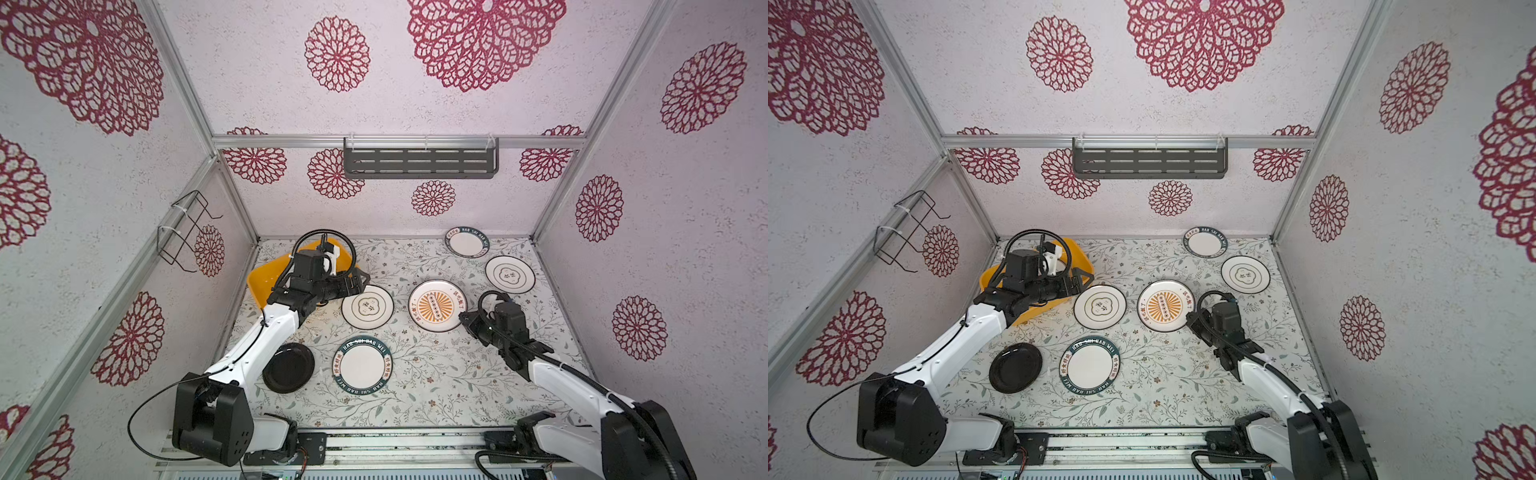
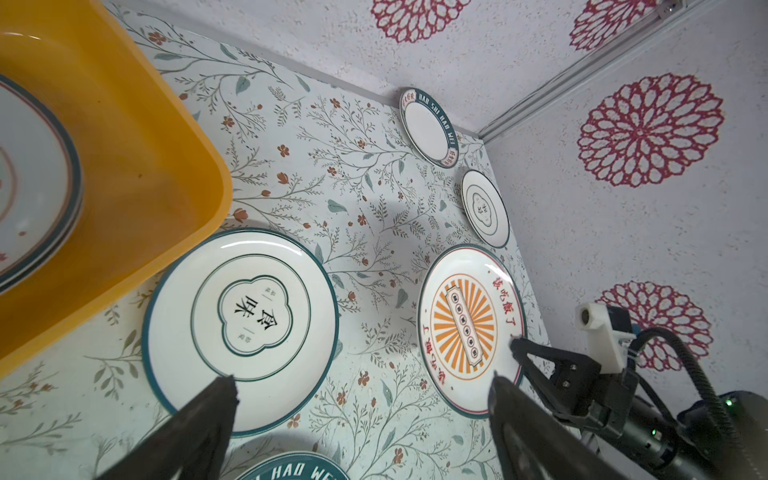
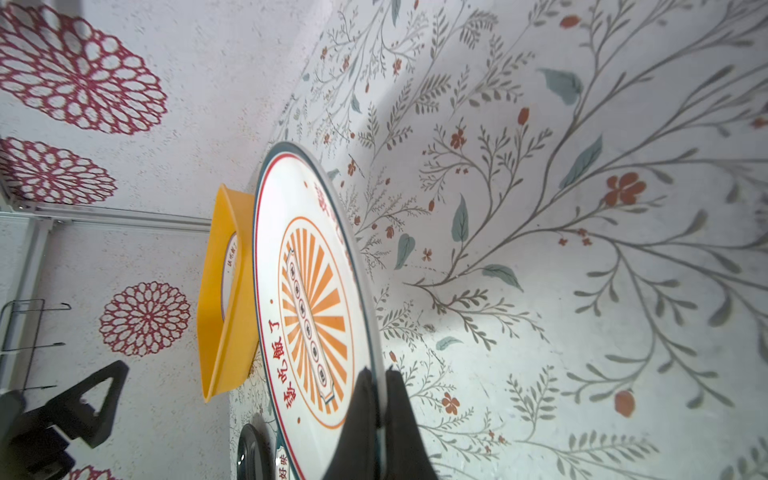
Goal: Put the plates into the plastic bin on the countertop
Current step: 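Carry the raised plate toward the left gripper at table centre, then grasp the plate rim with the left gripper while the right gripper holds it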
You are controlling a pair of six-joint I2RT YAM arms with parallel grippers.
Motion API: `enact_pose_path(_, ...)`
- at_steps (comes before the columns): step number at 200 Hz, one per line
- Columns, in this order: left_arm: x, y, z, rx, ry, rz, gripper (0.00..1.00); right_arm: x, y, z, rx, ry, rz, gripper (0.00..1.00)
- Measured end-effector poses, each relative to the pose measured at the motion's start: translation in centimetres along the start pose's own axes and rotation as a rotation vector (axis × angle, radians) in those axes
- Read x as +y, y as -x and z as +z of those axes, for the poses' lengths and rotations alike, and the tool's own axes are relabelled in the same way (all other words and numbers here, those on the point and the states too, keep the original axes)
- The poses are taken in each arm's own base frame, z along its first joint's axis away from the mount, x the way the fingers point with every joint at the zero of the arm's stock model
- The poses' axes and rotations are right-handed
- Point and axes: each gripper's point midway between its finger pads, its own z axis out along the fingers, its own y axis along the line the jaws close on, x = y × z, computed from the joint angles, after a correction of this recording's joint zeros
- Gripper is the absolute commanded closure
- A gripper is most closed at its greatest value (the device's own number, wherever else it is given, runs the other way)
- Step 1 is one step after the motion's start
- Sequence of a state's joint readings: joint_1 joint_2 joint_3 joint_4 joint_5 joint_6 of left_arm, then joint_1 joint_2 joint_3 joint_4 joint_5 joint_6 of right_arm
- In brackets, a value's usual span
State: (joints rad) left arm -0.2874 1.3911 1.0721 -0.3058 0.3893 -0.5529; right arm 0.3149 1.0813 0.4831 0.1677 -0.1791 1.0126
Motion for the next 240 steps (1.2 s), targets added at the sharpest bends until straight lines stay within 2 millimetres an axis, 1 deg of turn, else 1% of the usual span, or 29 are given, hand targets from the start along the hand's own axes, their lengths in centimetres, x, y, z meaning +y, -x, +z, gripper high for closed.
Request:
enact_pose_path(19,-1.4,-0.6,1.0,0.032,-0.049,0.02,0.03,0.1,0.6,-1.2,-0.016,-0.004,-0.002,1.0)
enact_pose_path(39,-3.6,-1.4,2.1,0.065,-0.124,0.046,0.0,0.6,0.9,-2.0,-0.021,0.002,-0.015,1.0)
enact_pose_path(57,-5.7,-2.1,3.4,0.103,-0.192,0.072,0.03,1.6,1.0,-2.2,-0.007,0.03,-0.025,1.0)
enact_pose_path(71,-6.8,-2.7,4.4,0.133,-0.221,0.086,0.06,2.5,0.9,-2.3,0.007,0.064,-0.031,1.0)
enact_pose_path(96,-7.6,-3.6,5.9,0.175,-0.242,0.09,0.13,3.8,0.8,-2.5,0.023,0.119,-0.042,1.0)
enact_pose_path(114,-7.5,-4.0,6.8,0.195,-0.253,0.078,0.17,4.7,0.6,-2.6,0.036,0.152,-0.051,1.0)
enact_pose_path(132,-7.6,-4.2,7.3,0.205,-0.266,0.058,0.21,5.5,0.5,-2.7,0.045,0.186,-0.059,1.0)
enact_pose_path(177,-8.5,-3.6,7.4,0.198,-0.316,0.049,0.45,7.1,0.3,-3.0,0.058,0.253,-0.072,1.0)
enact_pose_path(206,-8.8,-3.7,7.5,0.203,-0.332,0.039,0.67,7.8,0.3,-3.2,0.055,0.285,-0.083,1.0)
enact_pose_path(228,-9.3,-3.6,7.4,0.204,-0.356,0.044,0.8,7.9,0.2,-3.1,0.064,0.288,-0.084,1.0)
enact_pose_path(240,-9.4,-3.6,7.3,0.206,-0.362,0.04,0.85,7.9,0.1,-3.0,0.069,0.289,-0.085,1.0)
